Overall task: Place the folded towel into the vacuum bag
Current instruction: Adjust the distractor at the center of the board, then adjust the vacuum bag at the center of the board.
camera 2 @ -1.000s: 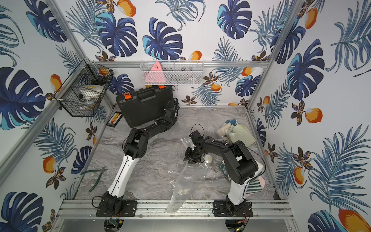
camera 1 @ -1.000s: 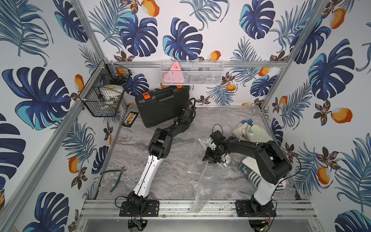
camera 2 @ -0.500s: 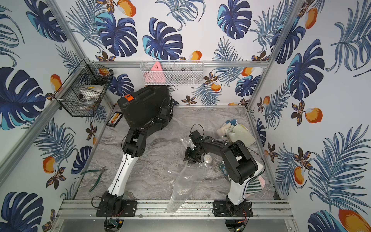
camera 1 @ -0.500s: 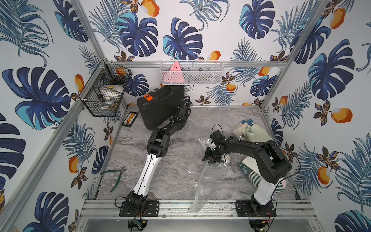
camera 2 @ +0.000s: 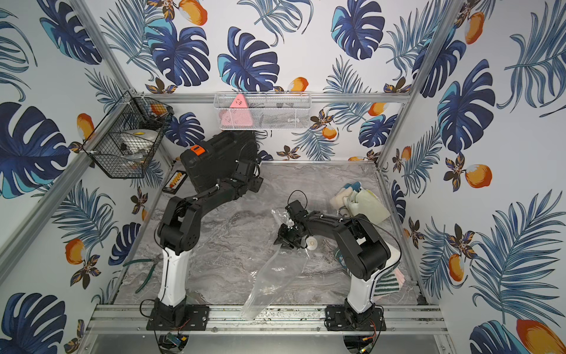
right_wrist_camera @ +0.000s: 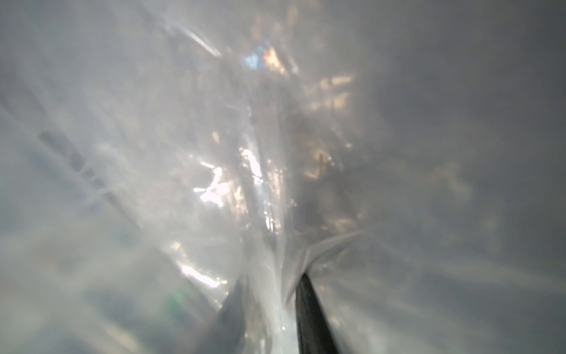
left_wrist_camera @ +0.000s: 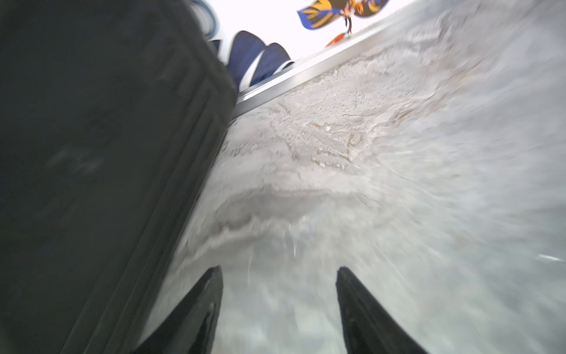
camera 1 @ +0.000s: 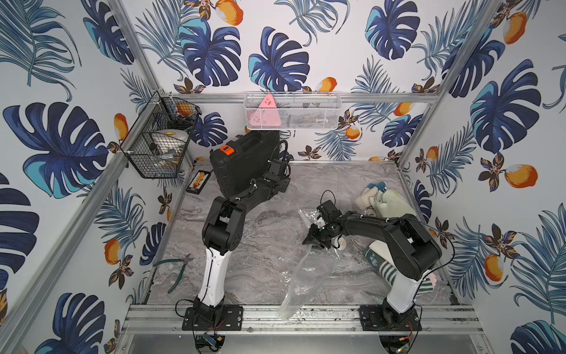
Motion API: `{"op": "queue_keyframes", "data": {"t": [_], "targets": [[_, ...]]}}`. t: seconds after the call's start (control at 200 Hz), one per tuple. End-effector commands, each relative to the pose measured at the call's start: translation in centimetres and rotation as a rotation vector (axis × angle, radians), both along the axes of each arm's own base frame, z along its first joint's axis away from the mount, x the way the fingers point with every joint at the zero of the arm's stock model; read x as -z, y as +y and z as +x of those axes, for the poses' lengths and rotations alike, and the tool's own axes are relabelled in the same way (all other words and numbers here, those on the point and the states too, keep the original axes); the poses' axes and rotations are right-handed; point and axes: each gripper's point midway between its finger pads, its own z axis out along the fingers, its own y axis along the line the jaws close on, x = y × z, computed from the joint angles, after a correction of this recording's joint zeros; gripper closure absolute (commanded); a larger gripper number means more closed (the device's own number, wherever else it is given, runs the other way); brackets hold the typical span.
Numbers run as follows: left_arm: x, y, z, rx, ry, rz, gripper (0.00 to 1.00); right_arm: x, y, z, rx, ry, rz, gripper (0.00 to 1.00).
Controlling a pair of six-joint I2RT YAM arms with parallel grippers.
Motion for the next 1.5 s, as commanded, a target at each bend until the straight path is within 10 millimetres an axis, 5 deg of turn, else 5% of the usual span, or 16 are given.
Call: {"op": "queue_keyframes", "data": {"t": [0.0, 0.23, 0.515, 0.646, 0.751, 0.861, 0.981, 1.131, 1.346, 1.496], "targets": [[3.0, 1.1, -6.2, -0.153, 0.249, -0.158, 0.36, 1.0, -0.6, -0.5, 0.047, 0.012, -0.048, 0.7], [6.3, 3.5, -15.8, -0.29, 0.495, -0.208, 0.34, 0.7, -0.8, -2.0, 0.057, -0.013, -0.041, 0.69], [10.8, 1.5, -19.9, -0.295, 0.617, -0.353, 0.36, 1.4, -1.3, -2.8, 0.078, -0.001, -0.039, 0.69], [12.2, 0.2, -19.5, -0.284, 0.626, -0.437, 0.46, 1.5, -1.3, -2.7, 0.078, -0.001, -0.046, 0.69], [12.2, -0.9, -18.4, -0.262, 0.607, -0.492, 0.69, 1.5, -1.1, -2.7, 0.071, 0.004, -0.047, 0.69], [9.5, -2.7, -15.9, -0.184, 0.529, -0.565, 1.0, 0.7, -1.1, -2.4, 0.061, -0.005, -0.036, 0.67], [6.3, -3.3, -12.8, -0.122, 0.431, -0.522, 1.0, -1.4, -1.8, -1.4, 0.036, -0.04, -0.047, 0.48], [2.9, -0.2, -10.1, -0.15, 0.289, -0.302, 1.0, -5.9, -5.6, 0.3, 0.069, -0.133, -0.122, 0.28], [0.6, 3.3, -7.7, -0.183, 0.153, -0.06, 1.0, -13.7, -11.7, 0.4, 0.171, -0.277, -0.245, 0.21], [-0.1, 4.2, -7.4, -0.194, 0.131, -0.04, 1.0, -20.4, -15.7, 0.9, 0.237, -0.454, -0.358, 0.21]]}}
